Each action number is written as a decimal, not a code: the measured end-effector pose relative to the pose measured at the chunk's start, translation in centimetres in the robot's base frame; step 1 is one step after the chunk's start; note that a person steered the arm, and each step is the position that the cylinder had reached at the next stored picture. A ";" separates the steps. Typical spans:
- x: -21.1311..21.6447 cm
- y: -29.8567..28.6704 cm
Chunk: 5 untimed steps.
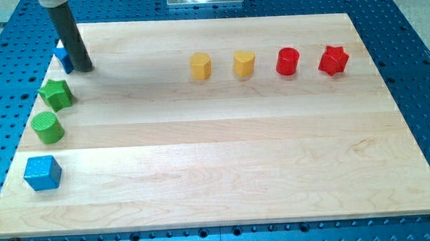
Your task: Move the hexagon diagonally to the triangle
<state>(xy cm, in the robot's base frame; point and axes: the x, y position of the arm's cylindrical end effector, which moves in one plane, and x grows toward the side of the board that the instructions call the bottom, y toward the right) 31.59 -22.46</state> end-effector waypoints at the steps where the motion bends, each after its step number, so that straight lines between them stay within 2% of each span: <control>1: -0.9 4.7; 4: -1.0 5.2; 5: -3.7 11.9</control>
<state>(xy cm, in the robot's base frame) 27.85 -10.55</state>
